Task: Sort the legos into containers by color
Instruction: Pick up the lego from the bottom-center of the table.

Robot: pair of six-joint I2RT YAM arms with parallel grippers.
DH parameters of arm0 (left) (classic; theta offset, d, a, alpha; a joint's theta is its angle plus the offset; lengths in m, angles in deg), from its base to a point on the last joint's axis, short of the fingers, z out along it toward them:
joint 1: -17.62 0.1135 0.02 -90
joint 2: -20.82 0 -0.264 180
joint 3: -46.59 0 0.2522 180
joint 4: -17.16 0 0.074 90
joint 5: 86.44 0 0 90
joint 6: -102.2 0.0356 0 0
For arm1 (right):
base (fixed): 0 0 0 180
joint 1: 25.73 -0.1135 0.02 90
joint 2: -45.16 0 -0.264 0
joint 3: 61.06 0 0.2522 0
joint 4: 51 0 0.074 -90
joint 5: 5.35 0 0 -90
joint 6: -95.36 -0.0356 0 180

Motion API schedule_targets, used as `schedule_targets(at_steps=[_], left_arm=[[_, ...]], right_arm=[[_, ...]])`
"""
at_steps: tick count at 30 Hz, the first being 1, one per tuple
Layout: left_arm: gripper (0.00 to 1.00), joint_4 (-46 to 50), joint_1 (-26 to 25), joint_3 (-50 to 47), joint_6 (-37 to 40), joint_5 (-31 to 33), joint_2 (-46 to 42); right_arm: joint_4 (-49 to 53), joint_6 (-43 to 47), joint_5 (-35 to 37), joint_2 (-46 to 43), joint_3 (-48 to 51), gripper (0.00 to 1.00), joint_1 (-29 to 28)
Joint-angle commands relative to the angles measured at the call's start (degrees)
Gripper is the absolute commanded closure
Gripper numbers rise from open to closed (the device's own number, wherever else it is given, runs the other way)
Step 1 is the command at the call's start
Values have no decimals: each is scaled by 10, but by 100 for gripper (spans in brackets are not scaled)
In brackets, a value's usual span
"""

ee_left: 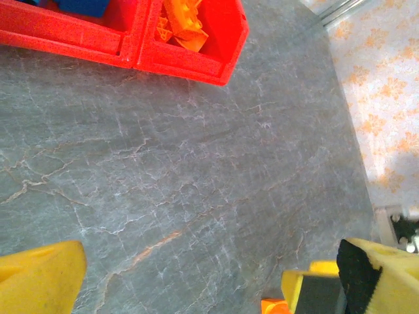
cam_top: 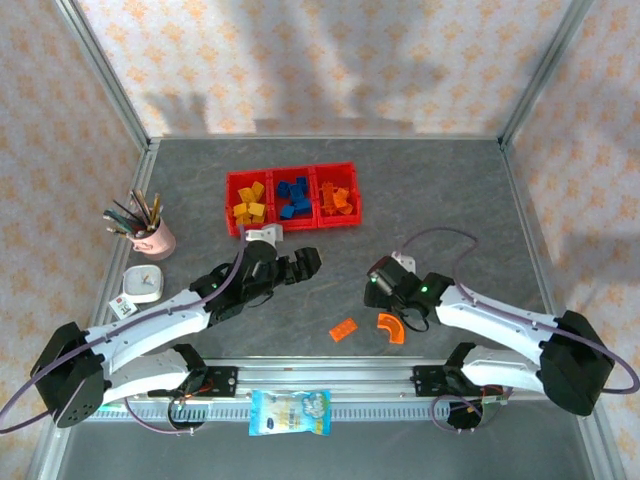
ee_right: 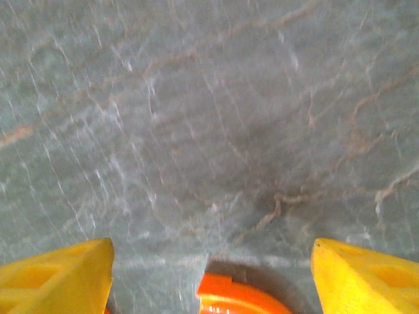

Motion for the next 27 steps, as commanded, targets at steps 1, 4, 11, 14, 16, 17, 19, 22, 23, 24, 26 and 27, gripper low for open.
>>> schedule_targets(at_steps=[1, 4, 11, 14, 16, 17, 19, 22, 23, 24, 26, 27], left_arm=[[1, -2, -3, -10, -10, 22, -17], [1, 2, -4, -11, -8, 24, -21], [1, 8, -3, -7, -2, 26, -16], [1, 9, -4, -5, 0, 27, -14], [1, 11, -3, -2, 1, 26, -14], [1, 12, -3, -2, 1, 26, -15], [1, 14, -3, -2, 1, 27, -17], [1, 15, -3, -3, 1, 28, -20], [1, 15, -3, -3, 1, 28, -20], [1, 15, -4, -3, 1, 28, -20], [1, 17, -3, -2, 1, 28, -21], [1, 17, -3, -2, 1, 28, -21]], right_arm=[[51, -72, 15, -13, 18, 21, -32], [61, -106, 9, -13, 34, 21, -61], [79, -157, -6, -14, 55, 19, -106], [66, -166, -22, -9, 55, 19, -125], [60, -171, -27, -1, 50, 21, -139], [57, -174, -26, 4, 46, 23, -147], [54, -179, -25, 15, 40, 25, -157], [52, -182, -17, 31, 37, 30, -162], [56, -184, -12, 31, 37, 32, -163], [61, -186, -5, 31, 37, 34, -162], [68, -189, 6, 31, 37, 37, -162], [68, -189, 8, 31, 37, 38, -163]])
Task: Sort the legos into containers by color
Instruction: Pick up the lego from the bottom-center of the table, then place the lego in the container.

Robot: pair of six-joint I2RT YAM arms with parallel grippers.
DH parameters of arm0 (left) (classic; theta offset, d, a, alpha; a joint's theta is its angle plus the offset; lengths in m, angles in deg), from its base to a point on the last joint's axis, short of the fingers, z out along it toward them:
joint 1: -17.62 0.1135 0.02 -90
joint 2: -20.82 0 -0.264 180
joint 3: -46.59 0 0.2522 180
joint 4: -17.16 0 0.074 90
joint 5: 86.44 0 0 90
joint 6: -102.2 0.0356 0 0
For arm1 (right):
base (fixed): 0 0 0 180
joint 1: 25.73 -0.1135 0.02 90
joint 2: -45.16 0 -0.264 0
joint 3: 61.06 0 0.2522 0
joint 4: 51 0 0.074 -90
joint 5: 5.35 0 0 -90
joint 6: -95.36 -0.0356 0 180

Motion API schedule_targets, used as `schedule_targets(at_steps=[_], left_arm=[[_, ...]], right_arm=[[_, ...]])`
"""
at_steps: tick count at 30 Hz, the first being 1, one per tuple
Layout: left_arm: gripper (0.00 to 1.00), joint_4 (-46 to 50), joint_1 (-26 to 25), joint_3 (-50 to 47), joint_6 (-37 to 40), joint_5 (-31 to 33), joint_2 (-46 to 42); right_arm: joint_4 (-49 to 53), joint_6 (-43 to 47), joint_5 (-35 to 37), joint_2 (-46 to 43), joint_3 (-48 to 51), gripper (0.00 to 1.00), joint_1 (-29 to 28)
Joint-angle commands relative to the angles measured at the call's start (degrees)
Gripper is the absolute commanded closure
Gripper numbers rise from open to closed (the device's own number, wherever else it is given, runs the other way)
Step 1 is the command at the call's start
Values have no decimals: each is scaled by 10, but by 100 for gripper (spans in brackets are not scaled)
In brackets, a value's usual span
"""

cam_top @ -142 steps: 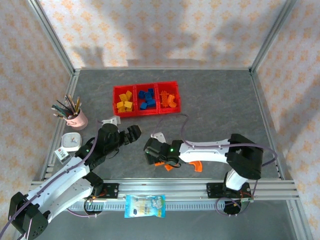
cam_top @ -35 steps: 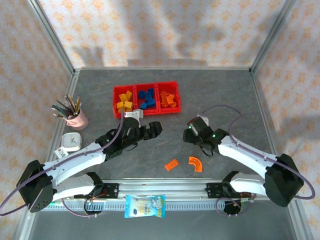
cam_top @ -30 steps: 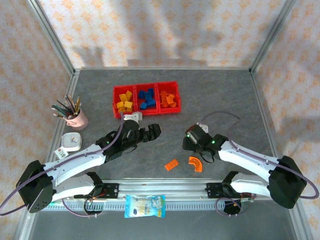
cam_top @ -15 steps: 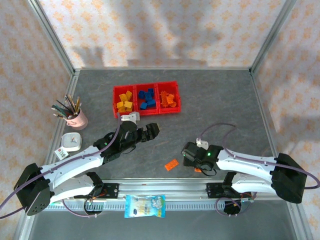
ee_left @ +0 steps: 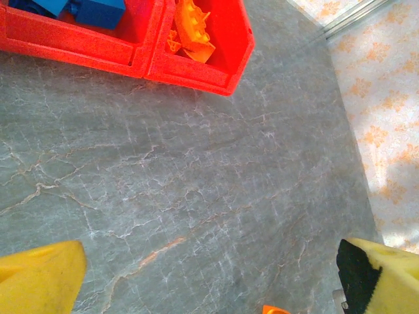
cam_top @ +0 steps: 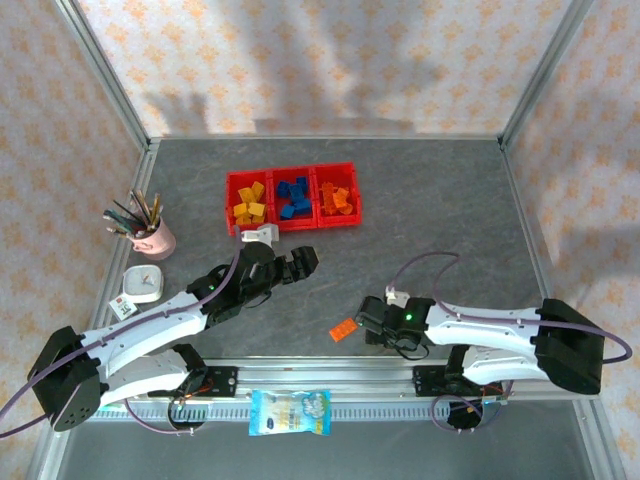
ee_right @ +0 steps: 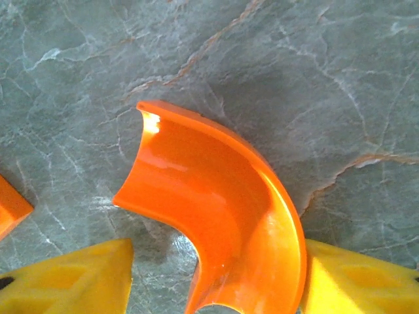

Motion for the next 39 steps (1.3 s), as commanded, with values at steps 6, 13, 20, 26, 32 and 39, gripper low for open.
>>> schedule_targets(at_steps=[6, 13, 20, 26, 32, 39], left_arm=[[1, 9, -3, 3, 7, 12, -9], [1, 13, -3, 5, 10, 13, -8], [1, 17, -3, 11, 16, 17, -11], [1, 24, -3, 16, 22, 25, -19], [1, 47, 10, 26, 41, 42, -37], [1, 50, 63, 44, 63, 25, -38]], right_arm=[[5, -9, 34, 19, -13, 45, -3], [-6, 2, 40, 37, -23, 56, -3], [-16, 27, 54, 36, -42, 64, 5], [-11, 96, 84, 35, -89, 65, 50], [-33, 210, 131, 64, -172, 66, 122], [-146, 349, 107, 188, -307, 65, 218]])
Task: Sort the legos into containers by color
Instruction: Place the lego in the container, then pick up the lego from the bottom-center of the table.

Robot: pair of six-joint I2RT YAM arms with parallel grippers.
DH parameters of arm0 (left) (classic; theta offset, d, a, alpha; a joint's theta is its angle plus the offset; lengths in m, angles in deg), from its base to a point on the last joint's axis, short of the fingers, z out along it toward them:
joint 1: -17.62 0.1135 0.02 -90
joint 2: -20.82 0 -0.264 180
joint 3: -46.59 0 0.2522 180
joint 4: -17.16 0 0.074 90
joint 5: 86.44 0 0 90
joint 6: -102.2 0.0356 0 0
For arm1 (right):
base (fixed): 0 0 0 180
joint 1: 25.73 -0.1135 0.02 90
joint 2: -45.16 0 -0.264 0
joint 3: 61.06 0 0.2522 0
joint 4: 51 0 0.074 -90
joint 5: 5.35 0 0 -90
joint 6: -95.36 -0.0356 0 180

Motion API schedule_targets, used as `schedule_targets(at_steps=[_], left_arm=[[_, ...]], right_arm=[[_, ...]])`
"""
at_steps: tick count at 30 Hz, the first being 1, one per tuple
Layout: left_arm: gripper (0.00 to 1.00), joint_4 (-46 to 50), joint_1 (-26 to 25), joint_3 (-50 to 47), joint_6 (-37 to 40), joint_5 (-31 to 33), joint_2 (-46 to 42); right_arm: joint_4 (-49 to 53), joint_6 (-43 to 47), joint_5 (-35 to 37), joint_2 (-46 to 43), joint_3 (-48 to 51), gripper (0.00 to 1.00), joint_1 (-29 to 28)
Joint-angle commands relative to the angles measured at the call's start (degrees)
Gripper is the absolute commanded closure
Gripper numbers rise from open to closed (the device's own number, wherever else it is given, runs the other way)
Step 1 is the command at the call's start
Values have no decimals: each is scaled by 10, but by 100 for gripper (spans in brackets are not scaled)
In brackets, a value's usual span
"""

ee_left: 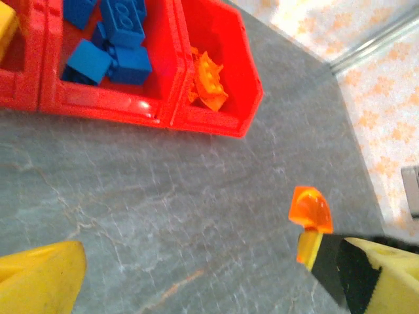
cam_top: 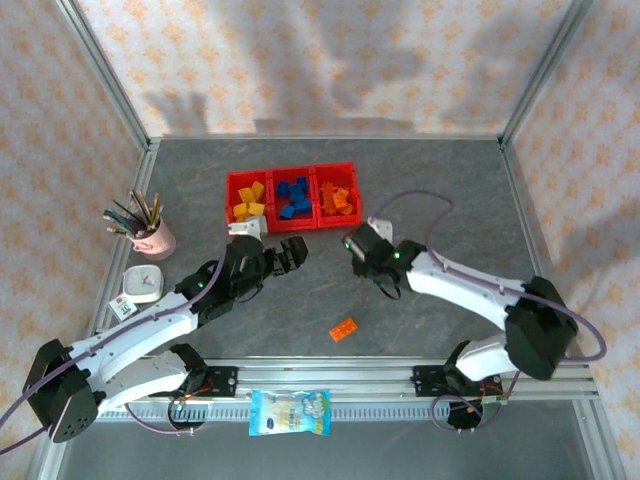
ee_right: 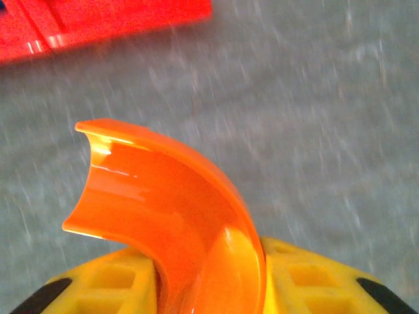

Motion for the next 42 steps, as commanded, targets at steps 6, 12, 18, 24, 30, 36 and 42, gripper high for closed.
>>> schedule_targets(at_steps=[6, 12, 18, 24, 30, 36, 42], left_arm=[[1, 14, 51, 43, 44, -11, 6], [1, 10, 61, 52, 50, -22, 16], [1, 13, 64, 58, 53, -28, 21], [1, 18, 64, 61, 56, -34, 19], [1, 17, 63, 55, 53, -48, 11], [1, 21, 62, 32, 39, -57, -7], [1, 47, 53, 9, 17, -53, -28]], right_arm=[[-96, 149, 10, 178, -202, 65, 67], [-111, 164, -9, 299, -325, 65, 106], [-88, 181, -7, 360, -429, 48, 114], [-86, 182, -29, 303, -385, 37, 113], [-93, 173, -38, 194, -253, 33, 88], [-71, 153, -20, 98, -136, 29, 43], [-34, 114, -8, 29, -44, 24, -17]])
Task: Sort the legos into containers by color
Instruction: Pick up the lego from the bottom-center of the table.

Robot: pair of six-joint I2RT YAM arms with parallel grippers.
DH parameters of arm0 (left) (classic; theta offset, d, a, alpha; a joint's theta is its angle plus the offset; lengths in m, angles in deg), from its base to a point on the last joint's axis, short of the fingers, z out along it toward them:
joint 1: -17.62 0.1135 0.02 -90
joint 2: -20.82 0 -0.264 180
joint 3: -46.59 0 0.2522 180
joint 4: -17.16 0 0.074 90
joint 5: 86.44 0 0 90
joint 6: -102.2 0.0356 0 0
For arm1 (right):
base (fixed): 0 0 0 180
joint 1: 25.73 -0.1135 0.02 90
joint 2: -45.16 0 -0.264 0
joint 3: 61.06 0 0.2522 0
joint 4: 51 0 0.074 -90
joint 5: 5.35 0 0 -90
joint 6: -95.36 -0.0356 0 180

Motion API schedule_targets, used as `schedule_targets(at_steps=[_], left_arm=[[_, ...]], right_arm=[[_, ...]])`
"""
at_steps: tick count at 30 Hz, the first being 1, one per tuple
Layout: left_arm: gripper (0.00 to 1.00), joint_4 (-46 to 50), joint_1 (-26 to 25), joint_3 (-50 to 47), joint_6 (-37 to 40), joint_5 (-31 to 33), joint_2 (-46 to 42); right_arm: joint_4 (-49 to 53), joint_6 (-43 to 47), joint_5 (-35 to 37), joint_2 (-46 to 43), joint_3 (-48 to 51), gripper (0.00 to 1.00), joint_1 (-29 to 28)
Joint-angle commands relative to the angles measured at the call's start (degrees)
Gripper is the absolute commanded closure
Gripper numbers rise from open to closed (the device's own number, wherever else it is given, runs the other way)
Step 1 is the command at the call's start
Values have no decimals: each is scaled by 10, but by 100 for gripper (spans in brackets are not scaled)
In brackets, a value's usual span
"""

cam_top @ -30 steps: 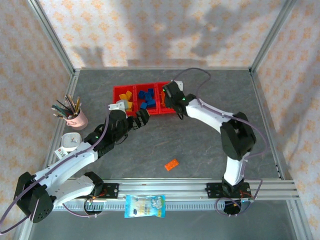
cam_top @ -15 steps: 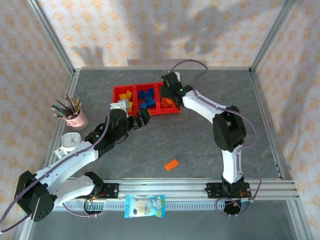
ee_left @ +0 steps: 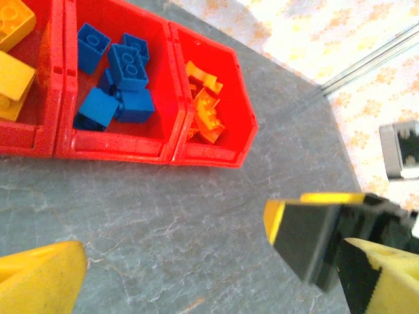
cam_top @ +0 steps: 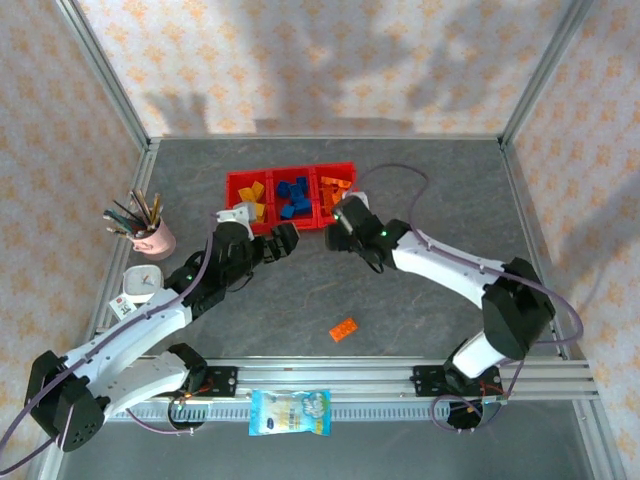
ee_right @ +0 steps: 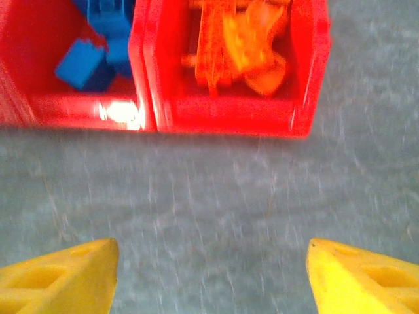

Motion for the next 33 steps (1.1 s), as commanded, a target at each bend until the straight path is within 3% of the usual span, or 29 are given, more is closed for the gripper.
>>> schedule_targets(at_steps=[1, 12, 18, 28, 33], left_arm=[[1, 32, -10, -20, -22, -2, -20], [1, 77, -21, -65, -52, 18, -54], [1, 97, -21, -69, -52, 19, -63], [1, 109, -21, -69, -50, 21, -67], [1, 112, -21, -67, -49, 23, -71]], right_arm=[[42, -39, 25, -34, 36, 23, -36], [73, -144, 18, -62, 135, 11, -197], [71, -181, 18, -53, 158, 6, -252], [74, -203, 21, -2, 163, 3, -291], [82, -208, 32, 13, 163, 8, -291]])
